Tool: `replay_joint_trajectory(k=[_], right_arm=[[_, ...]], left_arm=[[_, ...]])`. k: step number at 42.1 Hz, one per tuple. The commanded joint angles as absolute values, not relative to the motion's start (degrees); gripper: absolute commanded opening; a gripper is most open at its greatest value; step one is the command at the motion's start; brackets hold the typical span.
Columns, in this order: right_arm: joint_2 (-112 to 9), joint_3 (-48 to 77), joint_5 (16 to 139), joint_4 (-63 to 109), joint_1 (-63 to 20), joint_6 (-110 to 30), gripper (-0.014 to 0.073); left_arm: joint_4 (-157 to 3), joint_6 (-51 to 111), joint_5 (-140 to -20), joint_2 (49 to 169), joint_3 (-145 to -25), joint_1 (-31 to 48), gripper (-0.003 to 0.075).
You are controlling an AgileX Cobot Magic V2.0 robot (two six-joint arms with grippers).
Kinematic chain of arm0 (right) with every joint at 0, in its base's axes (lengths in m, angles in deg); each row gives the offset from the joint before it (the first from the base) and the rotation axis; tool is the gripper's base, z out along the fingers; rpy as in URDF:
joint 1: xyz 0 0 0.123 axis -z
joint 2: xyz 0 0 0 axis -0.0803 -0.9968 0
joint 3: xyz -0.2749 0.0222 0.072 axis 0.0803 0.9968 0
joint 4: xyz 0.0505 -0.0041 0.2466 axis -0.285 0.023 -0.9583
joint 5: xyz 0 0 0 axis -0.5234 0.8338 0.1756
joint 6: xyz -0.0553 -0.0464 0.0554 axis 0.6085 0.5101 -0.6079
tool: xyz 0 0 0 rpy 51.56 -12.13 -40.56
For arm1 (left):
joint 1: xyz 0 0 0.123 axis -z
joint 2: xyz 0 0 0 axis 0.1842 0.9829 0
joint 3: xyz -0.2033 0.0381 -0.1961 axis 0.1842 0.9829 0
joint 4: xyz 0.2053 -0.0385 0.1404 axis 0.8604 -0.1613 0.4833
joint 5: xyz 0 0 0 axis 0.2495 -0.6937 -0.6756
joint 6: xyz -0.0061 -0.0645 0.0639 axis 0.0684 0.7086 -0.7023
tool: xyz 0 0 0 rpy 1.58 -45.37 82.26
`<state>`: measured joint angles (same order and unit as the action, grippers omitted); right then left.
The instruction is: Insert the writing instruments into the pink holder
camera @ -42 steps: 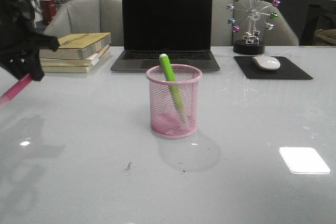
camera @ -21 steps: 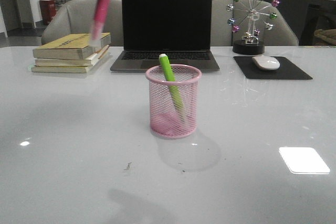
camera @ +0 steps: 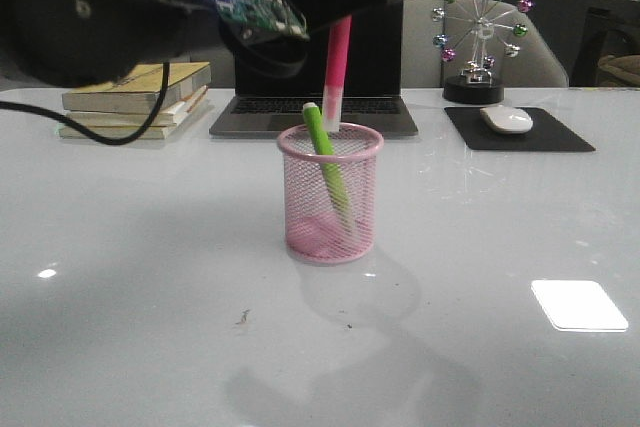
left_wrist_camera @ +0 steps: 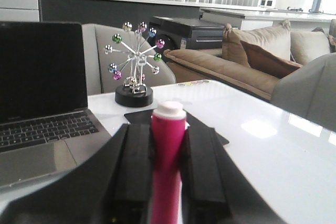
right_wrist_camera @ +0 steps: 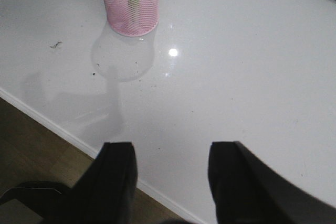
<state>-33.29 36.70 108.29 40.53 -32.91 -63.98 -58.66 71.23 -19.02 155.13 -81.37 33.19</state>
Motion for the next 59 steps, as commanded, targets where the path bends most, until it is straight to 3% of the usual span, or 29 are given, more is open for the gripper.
replay_joint_trajectory(k=[1, 15, 20, 28, 37, 44, 51, 59], right_arm=[[-33.0, 35.1, 104.9, 41.6, -33.0, -64.0, 0.0432], [-33.0, 35.1, 104.9, 41.6, -33.0, -64.0, 0.0432], [-33.0, 35.1, 104.9, 41.6, -33.0, -64.0, 0.0432], [-33.0, 35.1, 104.9, 41.6, -33.0, -64.0, 0.0432], [-33.0, 35.1, 104.9, 41.6, -33.0, -64.0, 0.0432], [-33.0, 35.1, 104.9, 41.6, -33.0, -64.0, 0.0432], [-33.0, 35.1, 104.9, 41.6, -33.0, -64.0, 0.0432], [-33.0, 35.1, 104.9, 41.6, -33.0, -64.0, 0.0432]], left_arm=[[-58.9, 72.2, -13.1, 154.3, -83.2, 33.5, 0.0097], [-58.8, 72.2, -15.3, 155.6, -83.2, 33.5, 0.0347], [-58.5, 71.6, -17.8, 154.5, -83.2, 33.5, 0.0353], [-58.4, 67.1, -31.9, 146.0, -83.4, 32.8, 0.0353], [-54.3, 62.6, -66.1, 132.4, -87.6, 32.5, 0.0353], [-50.8, 62.6, -84.5, 122.8, -89.2, 32.5, 0.0353], [-50.5, 62.6, -94.1, 114.4, -88.1, 32.5, 0.0353], [-50.8, 62.6, -96.2, 103.7, -81.1, 32.5, 0.0353]])
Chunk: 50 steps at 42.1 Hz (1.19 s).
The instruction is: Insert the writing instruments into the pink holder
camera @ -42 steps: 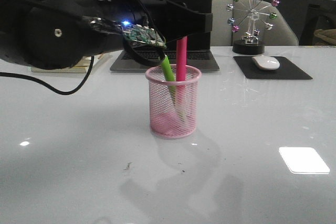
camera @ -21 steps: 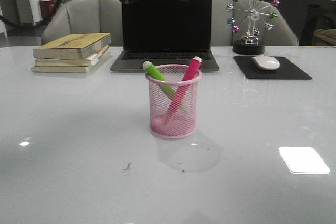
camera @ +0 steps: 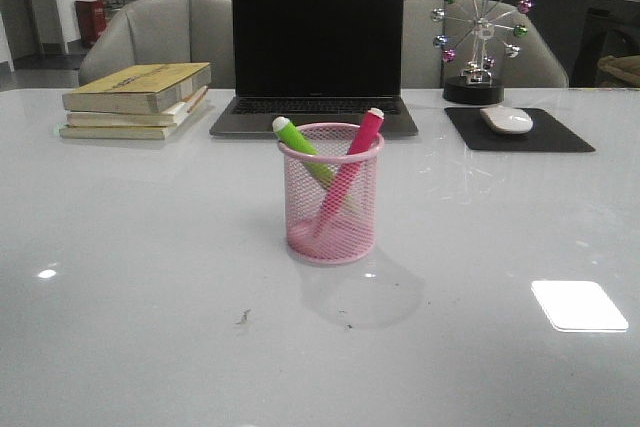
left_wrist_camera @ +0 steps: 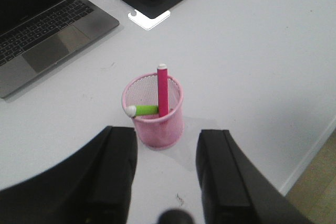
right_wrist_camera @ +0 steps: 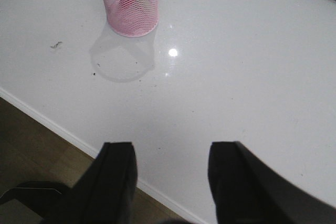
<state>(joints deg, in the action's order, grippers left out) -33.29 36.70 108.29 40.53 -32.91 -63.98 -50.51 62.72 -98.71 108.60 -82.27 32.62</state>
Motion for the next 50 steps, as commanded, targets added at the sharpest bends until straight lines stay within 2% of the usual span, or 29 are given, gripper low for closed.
replay_joint_trajectory(k=[1, 20, 40, 50], right_arm=[[-33.0, 35.1, 104.9, 41.6, -33.0, -64.0, 0.0432], [-33.0, 35.1, 104.9, 41.6, -33.0, -64.0, 0.0432], [-33.1, 35.1, 104.2, 41.6, -33.0, -64.0, 0.0432], [-33.1, 35.1, 103.6, 41.6, -33.0, -64.0, 0.0432]], left_arm=[[-50.8, 62.6, -96.2, 103.0, -80.2, 32.5, 0.0353], [-50.5, 62.7, -97.8, 87.2, -66.7, 32.5, 0.0353], [-45.0, 63.5, -102.5, 86.6, -65.8, 32.5, 0.0353], [-39.5, 74.2, -104.3, 86.6, -65.8, 30.9, 0.0353]])
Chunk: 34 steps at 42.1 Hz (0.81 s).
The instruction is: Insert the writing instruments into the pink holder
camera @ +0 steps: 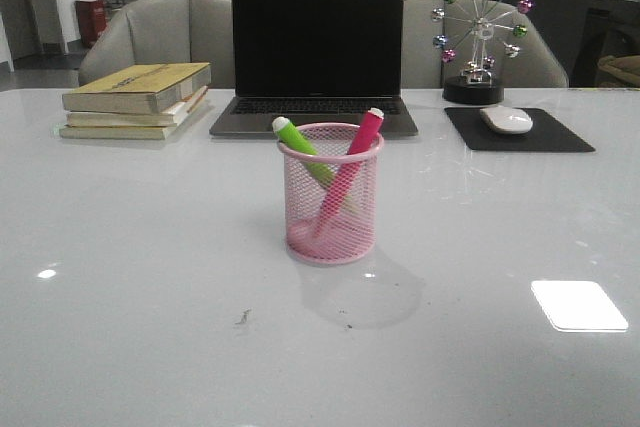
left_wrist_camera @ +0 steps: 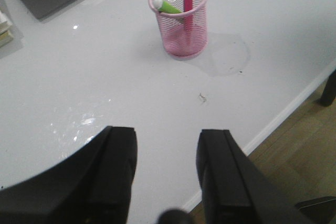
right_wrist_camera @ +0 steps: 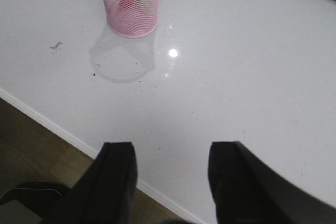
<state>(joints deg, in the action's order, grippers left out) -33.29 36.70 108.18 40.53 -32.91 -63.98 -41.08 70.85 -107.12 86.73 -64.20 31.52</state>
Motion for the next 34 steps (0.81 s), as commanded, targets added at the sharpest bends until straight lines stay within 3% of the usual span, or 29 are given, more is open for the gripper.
replay_joint_trajectory(k=[1, 7, 16, 18, 34], right_arm=[[-33.1, 35.1, 103.4, 41.6, -33.0, -64.0, 0.0432], [-33.1, 35.1, 102.1, 41.6, -33.0, -64.0, 0.0399], [-33.1, 35.1, 101.7, 41.6, -33.0, -63.9, 0.0091], [-33.1, 35.1, 101.8, 41.6, -33.0, -63.9, 0.0048], [-33.1, 35.1, 102.0, 41.6, -33.0, -63.9, 0.0056]], left_arm=[[-39.7, 74.2, -104.3, 86.6, -65.8, 30.8, 0.0353], [-39.9, 74.2, -104.3, 86.6, -65.8, 30.6, 0.0329], [-39.9, 74.2, -104.1, 86.6, -65.8, 30.6, 0.0093], [-40.2, 74.2, -104.1, 86.6, -65.8, 30.6, 0.0095], [-40.6, 74.2, -104.1, 86.6, -65.8, 30.6, 0.0091]])
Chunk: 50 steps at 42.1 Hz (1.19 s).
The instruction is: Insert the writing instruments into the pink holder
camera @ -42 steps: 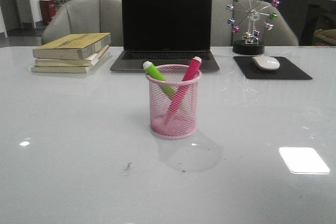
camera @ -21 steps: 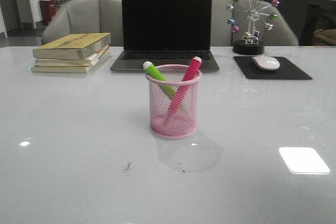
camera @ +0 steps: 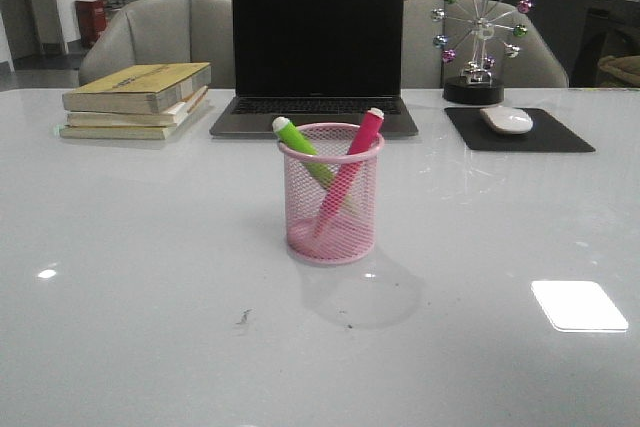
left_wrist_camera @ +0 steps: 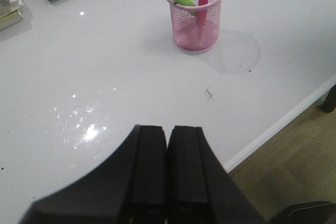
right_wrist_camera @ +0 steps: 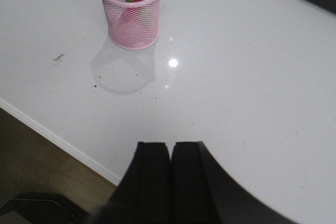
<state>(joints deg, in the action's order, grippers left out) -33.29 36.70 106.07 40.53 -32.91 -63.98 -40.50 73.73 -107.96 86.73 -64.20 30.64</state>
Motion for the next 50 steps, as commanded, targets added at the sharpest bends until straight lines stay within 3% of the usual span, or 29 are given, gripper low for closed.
replay_joint_trajectory(k=[1, 12, 27, 34, 50], right_arm=[[-33.1, 35.1, 102.0, 41.6, -33.0, -63.9, 0.0056], [-33.1, 35.1, 102.0, 41.6, -33.0, -63.9, 0.0056], [-33.1, 35.1, 102.0, 41.6, -33.0, -63.9, 0.0056], [-33.1, 35.1, 102.0, 41.6, -33.0, -63.9, 0.0056], [-33.1, 35.1, 102.0, 41.6, -33.0, -63.9, 0.0056]], left_arm=[[-40.6, 74.2, -104.1, 86.6, -65.8, 30.6, 0.0091], [-40.9, 74.2, -103.9, 84.3, -65.5, 27.9, 0.0092], [-45.8, 74.6, -93.6, 69.0, -55.1, 6.7, 0.0092], [-54.6, 65.0, -87.5, 60.5, -45.9, -1.4, 0.0092], [-55.5, 64.3, -62.8, 50.2, -26.9, -4.1, 0.0092]])
